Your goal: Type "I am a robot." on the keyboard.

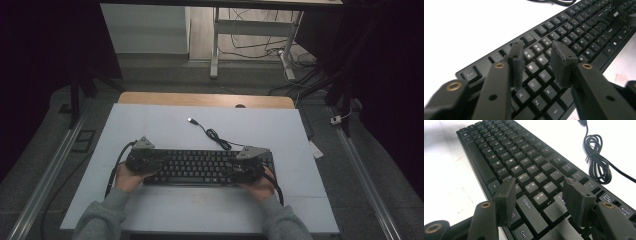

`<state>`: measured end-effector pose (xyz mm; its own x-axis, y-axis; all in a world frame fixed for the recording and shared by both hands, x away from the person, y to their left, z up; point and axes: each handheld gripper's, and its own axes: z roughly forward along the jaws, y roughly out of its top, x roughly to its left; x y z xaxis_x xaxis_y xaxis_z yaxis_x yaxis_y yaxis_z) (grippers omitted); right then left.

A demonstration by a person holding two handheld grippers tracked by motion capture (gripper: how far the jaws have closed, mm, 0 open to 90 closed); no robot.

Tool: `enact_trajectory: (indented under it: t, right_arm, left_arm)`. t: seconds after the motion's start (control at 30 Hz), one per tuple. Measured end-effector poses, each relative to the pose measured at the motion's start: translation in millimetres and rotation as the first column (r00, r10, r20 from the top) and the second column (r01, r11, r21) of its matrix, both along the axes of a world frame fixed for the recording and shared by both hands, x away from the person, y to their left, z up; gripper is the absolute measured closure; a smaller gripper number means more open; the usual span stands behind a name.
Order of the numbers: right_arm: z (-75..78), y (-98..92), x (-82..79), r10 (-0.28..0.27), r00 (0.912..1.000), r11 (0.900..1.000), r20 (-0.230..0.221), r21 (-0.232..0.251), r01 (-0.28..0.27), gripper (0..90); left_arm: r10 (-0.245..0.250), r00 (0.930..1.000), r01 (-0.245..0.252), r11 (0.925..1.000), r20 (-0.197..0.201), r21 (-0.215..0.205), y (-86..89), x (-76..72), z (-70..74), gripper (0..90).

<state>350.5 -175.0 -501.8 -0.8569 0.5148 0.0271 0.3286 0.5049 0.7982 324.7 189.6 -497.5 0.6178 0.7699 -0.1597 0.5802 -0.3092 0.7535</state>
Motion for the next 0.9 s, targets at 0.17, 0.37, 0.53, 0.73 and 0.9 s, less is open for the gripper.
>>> enact_trajectory:
  t: [0.17,0.37,0.53,0.73,0.9]
  right_arm:
    - [-0.3,0.3,0.0,-0.001,1.0,1.0,0.001,0.001,0.001,45.0]
    - [-0.5,0.3,0.1,-0.001,1.0,1.0,0.001,0.001,0.001,45.0]
    - [-0.3,-0.1,0.3,-0.001,1.0,1.0,-0.001,0.0,0.001,45.0]
    - [-0.6,0.4,0.1,-0.001,1.0,1.0,0.001,0.001,0.001,45.0]
    - [-0.7,0.6,0.1,-0.001,1.0,1.0,0.0,0.001,0.001,45.0]
  left_arm:
    - [0.019,0.9998,-0.019,0.9998,0.0,-0.003,7.6,-3.3,0.8,52.8]
    - [0.024,0.9997,-0.024,0.9997,-0.002,-0.001,9.8,-4.6,0.4,47.9]
    - [0.025,0.9997,-0.025,0.9996,-0.008,0.011,10.1,-5.2,-0.9,45.5]
    - [0.025,0.9996,-0.025,0.9995,-0.011,0.018,11.3,-6.1,-1.6,43.7]
    - [0.025,0.9995,-0.024,0.9995,-0.017,0.019,11.1,-7.2,-2.6,42.6]
